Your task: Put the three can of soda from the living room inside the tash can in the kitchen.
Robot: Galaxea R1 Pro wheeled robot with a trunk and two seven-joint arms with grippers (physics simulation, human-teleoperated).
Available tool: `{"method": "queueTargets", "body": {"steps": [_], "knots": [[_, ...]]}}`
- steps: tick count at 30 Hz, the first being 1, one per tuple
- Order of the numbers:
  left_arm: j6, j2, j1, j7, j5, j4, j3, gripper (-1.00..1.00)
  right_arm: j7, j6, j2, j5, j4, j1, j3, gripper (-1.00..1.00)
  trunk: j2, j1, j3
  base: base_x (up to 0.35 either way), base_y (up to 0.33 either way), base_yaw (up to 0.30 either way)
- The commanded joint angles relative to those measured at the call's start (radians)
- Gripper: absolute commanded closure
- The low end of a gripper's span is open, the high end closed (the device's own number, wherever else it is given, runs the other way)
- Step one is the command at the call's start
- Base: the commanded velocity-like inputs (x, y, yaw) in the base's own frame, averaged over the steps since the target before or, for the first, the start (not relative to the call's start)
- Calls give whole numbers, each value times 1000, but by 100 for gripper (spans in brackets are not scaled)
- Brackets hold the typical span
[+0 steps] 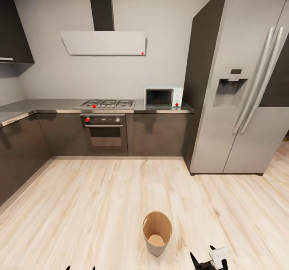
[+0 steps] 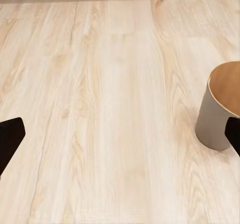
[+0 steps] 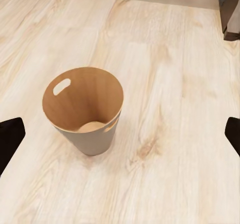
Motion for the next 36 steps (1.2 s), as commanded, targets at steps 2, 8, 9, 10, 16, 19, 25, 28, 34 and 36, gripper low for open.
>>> {"method": "queueTargets", "body": {"steps": [2,8,9,10,16,19,25,28,34,36], "knots": [[0,0,0,0,0,0,1,-100,0,0,0,0,0,0,0,-100,0,0,0,314,100,0],[1,0,0,0,0,0,5,-100,0,0,0,0,0,0,0,-100,0,0,0,267,194,0],[1,0,0,0,0,0,5,-100,0,0,0,0,0,0,0,-100,0,0,0,225,245,0],[1,0,0,0,0,0,5,-100,0,0,0,0,0,0,0,-100,0,0,0,231,245,0],[0,0,0,0,0,0,1,-100,0,0,0,1,0,0,0,-100,0,0,0,263,170,0],[0,0,0,0,-1,0,-1,-100,0,-1,0,1,0,0,0,-100,0,0,0,291,54,0],[0,0,0,0,-1,0,-2,-100,0,0,0,2,0,0,0,-100,0,0,0,291,-90,0],[0,0,0,0,-1,0,-2,-100,0,0,0,2,0,0,0,-100,0,0,0,282,-145,0],[0,1,0,1,0,0,-1,-100,0,0,0,2,0,0,0,-100,0,0,0,128,-64,0],[0,1,0,1,0,0,-1,-100,0,0,0,2,0,0,0,-100,0,0,0,47,-23,0]]}}
